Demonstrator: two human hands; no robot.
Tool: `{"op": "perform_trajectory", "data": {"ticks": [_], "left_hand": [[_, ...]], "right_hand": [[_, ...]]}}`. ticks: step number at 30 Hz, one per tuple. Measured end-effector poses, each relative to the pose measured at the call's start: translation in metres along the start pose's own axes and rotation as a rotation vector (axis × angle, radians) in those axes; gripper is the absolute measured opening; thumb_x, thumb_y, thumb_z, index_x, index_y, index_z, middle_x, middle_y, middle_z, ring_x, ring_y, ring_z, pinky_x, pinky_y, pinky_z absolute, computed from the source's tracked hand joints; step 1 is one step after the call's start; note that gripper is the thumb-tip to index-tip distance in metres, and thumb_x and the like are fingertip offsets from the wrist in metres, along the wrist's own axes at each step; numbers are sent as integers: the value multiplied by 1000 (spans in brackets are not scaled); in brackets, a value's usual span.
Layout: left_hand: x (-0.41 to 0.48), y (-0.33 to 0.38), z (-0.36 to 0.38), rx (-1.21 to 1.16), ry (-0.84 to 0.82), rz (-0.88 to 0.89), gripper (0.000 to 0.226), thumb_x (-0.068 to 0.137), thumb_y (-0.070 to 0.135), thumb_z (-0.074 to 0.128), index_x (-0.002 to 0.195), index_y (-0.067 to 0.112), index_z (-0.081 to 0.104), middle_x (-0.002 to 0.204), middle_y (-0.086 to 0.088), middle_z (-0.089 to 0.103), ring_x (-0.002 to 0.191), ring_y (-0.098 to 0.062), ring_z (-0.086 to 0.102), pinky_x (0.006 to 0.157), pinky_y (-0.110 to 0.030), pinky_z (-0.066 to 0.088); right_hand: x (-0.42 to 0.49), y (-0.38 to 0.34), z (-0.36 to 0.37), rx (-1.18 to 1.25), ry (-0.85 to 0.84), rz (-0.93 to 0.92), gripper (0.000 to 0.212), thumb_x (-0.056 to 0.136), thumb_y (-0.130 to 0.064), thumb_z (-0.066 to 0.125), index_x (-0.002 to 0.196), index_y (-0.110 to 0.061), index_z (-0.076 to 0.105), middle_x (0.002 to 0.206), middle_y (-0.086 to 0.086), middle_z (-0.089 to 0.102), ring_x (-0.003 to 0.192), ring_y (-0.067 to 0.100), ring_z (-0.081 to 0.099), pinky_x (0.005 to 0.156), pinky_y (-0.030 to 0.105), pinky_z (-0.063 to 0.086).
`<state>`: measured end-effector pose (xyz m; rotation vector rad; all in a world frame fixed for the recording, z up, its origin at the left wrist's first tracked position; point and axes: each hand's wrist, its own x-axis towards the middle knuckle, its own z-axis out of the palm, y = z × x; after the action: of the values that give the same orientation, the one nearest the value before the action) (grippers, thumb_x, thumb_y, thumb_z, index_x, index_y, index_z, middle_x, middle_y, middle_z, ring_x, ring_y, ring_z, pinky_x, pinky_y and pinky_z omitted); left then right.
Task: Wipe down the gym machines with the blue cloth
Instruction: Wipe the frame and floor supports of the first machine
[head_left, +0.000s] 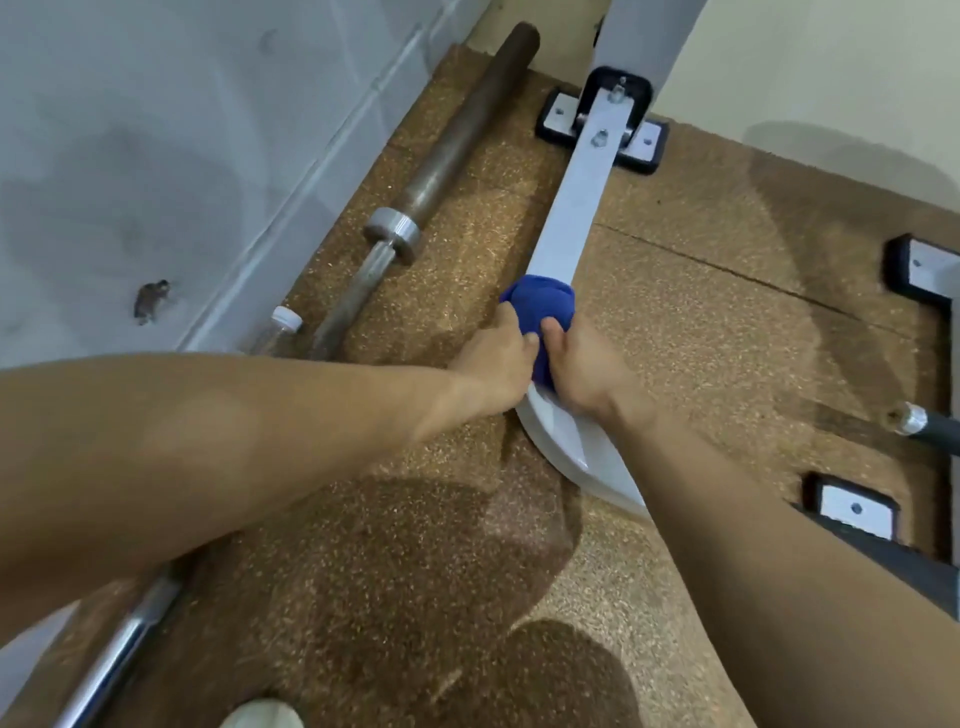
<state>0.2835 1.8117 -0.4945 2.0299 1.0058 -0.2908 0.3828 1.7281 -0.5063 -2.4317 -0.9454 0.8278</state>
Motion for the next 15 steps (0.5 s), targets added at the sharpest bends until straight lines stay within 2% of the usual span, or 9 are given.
{"op": "perform_trajectory", "data": {"ticks": [2,4,7,10,12,13,15], "left_hand": [[-40,-15,16,20,-112,4,63,107,38,31,156,6,7,141,-23,51,122,-38,54,99,-42,44],[-61,-19,30,-5,-149,47,69,106,40,32,158,7,1,150,-22,43,130,-37,50,105,-42,41],[-54,-9,36,-117,-32,-6,65,107,40,29,157,3,8,150,-23,42,133,-38,46,107,-41,38],[-21,-5,23,-186,64,-26,53,108,38,26,150,6,29,142,-22,51,128,-39,49,103,-40,38],[-2,-5,9,-191,72,-12,42,108,35,28,136,9,43,130,-20,57,120,-39,54,95,-39,39],[2,-3,5,-192,81,-9,39,108,34,28,131,9,45,127,-19,58,117,-38,55,93,-39,39],[-5,2,8,-225,83,-28,39,108,32,27,137,9,38,130,-19,57,118,-37,55,91,-37,39]], "right_hand": [[-41,11,2,-28,-25,-27,33,107,-36,38,120,-7,47,110,22,65,89,39,60,71,38,40],[-71,20,2,-100,-4,-21,38,106,-39,38,130,-10,43,112,19,67,96,41,63,72,40,41],[-77,15,0,-165,-22,-12,39,107,-41,33,126,-9,43,117,19,65,101,40,62,74,40,40],[-45,-3,3,-24,-9,33,40,107,-41,29,119,-7,46,115,18,62,102,38,61,86,44,46],[-24,-10,7,79,30,34,47,105,-46,27,117,-7,49,108,15,64,97,36,62,85,43,47],[-18,-10,9,102,48,37,48,104,-48,27,116,-8,49,105,15,65,94,35,63,82,42,47],[-25,-4,8,62,34,28,45,105,-47,28,117,-9,48,104,13,64,89,32,60,78,40,45]]}}
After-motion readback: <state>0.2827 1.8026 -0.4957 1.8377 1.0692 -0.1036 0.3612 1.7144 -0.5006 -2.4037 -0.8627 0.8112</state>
